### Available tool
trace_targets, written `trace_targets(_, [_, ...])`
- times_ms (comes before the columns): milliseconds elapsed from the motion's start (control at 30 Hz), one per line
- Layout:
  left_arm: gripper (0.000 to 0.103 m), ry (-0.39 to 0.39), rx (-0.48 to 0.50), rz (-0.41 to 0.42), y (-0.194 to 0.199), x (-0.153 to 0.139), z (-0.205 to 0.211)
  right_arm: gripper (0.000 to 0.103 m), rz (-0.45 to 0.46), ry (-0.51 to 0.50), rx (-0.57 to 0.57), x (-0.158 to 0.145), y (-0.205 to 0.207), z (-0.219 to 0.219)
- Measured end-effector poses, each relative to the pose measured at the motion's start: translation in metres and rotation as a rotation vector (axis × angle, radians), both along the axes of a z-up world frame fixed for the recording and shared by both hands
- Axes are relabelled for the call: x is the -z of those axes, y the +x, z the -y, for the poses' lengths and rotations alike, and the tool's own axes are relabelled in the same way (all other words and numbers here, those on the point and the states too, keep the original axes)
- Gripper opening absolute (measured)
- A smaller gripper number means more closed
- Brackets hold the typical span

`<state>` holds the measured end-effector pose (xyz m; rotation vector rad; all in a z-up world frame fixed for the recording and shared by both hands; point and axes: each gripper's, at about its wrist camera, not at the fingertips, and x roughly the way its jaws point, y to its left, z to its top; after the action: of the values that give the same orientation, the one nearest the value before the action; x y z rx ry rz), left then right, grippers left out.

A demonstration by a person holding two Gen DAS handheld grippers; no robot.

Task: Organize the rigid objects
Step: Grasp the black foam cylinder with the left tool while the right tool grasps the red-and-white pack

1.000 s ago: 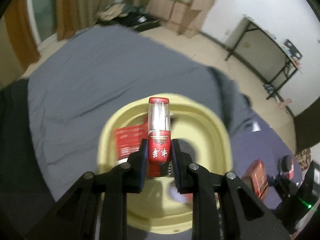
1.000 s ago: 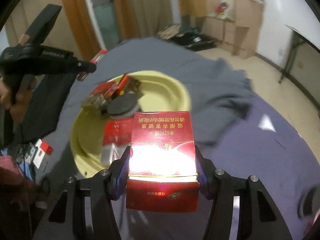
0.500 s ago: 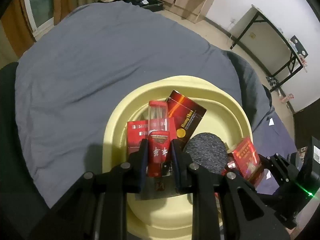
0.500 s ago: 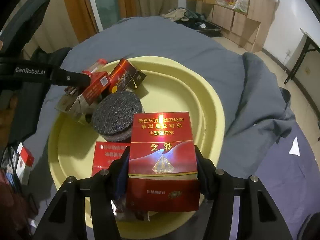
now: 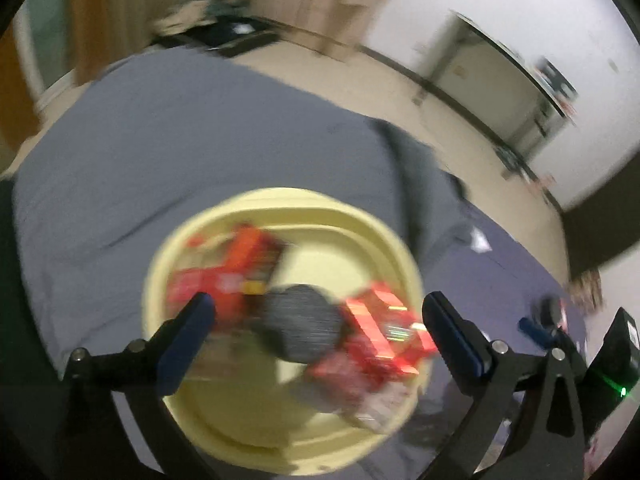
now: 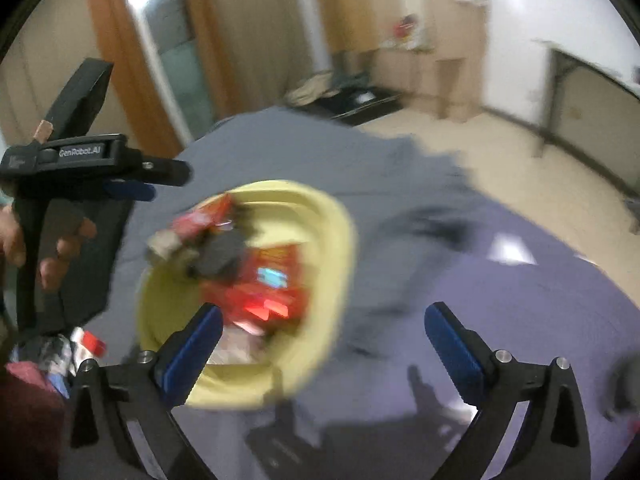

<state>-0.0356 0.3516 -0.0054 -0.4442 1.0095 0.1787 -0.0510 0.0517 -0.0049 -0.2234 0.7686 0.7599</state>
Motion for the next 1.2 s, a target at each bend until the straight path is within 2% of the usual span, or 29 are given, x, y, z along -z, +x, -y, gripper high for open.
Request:
trace_targets(67, [0.103, 0.014, 0.091, 0.007, 0.016, -0.007, 0.035, 0.103, 0.043, -0.053, 0.093, -0.004, 0.003, 0.055])
trace_targets(167, [0.103, 0.032, 0.25, 0.011, 0.047, -0.013, 0.106, 0.103, 0.099, -0.195, 0.249, -0.001, 0.015, 0.149])
trace_targets(300, [0.103, 0.016, 0.432, -0.027, 0.091, -0.005, 0.211, 0.103, 0.086, -0.324, 0.426, 0.017, 0.039, 0.252])
trace_targets(400, [0.103, 0.021, 0.556, -0.068, 0.114, 0.006, 0.29, 0.103, 0.034, -0.278, 0.498, 0.034, 0.057, 0.3])
trace_targets(433, [0.103, 0.034, 0.615, -0.064, 0.121, 0.01, 0.324, 0.103, 0.029, -0.261, 0.501, 0.037, 0.06, 0.305])
trace_targets(500, [0.103, 0.064, 0.67, -0.054, 0.129, 0.017, 0.366, 0.103, 0.024, -0.232, 0.483, 0.046, 0.067, 0.312])
trace_targets(567, [0.103, 0.077, 0.687, -0.06, 0.141, 0.026, 0.393, 0.103, 0.03, -0.232, 0.447, 0.056, 0.071, 0.313])
trace_targets(667, [0.103, 0.066, 0.68, -0.103, 0.161, 0.049, 0.419, 0.103, 0.02, -0.222, 0.411, 0.07, 0.08, 0.319])
trace_targets(733, [0.103, 0.096, 0.671, -0.135, 0.172, 0.066, 0.429, 0.103, 0.011, -0.218, 0.412, 0.074, 0.084, 0.327])
trace_targets(833, [0.103, 0.1, 0.666, -0.173, 0.181, 0.085, 0.436, 0.103, -0.006, -0.194, 0.424, 0.075, 0.087, 0.342])
trace_targets(867, [0.098, 0.102, 0.667, -0.184, 0.183, 0.091, 0.439, 0.103, -0.003, -0.169, 0.424, 0.075, 0.088, 0.346])
trace_targets(900, [0.089, 0.102, 0.679, -0.192, 0.183, 0.096, 0.441, 0.102, -0.003, -0.157, 0.426, 0.073, 0.086, 0.35])
trace_targets(933, [0.068, 0.106, 0.694, -0.196, 0.184, 0.1, 0.443, 0.096, 0.0, -0.155, 0.435, 0.073, 0.085, 0.351])
trace_targets(967, [0.068, 0.114, 0.696, -0.186, 0.184, 0.102, 0.444, 0.089, 0.011, -0.168, 0.45, 0.074, 0.084, 0.353])
trace_targets(1000, [0.068, 0.113, 0.698, -0.184, 0.183, 0.103, 0.442, 0.077, 0.019, -0.17, 0.449, 0.073, 0.081, 0.355])
trace_targets(1033, [0.067, 0.094, 0.693, -0.179, 0.183, 0.101, 0.439, 0.059, 0.022, -0.16, 0.442, 0.072, 0.079, 0.355])
trace_targets(1133, [0.067, 0.006, 0.706, -0.134, 0.174, 0.076, 0.42, 0.058, 0.01, -0.142, 0.439, 0.064, 0.078, 0.346])
trace_targets(1200, [0.067, 0.013, 0.708, -0.073, 0.159, 0.051, 0.4, 0.058, 0.032, -0.121, 0.404, 0.053, 0.066, 0.332])
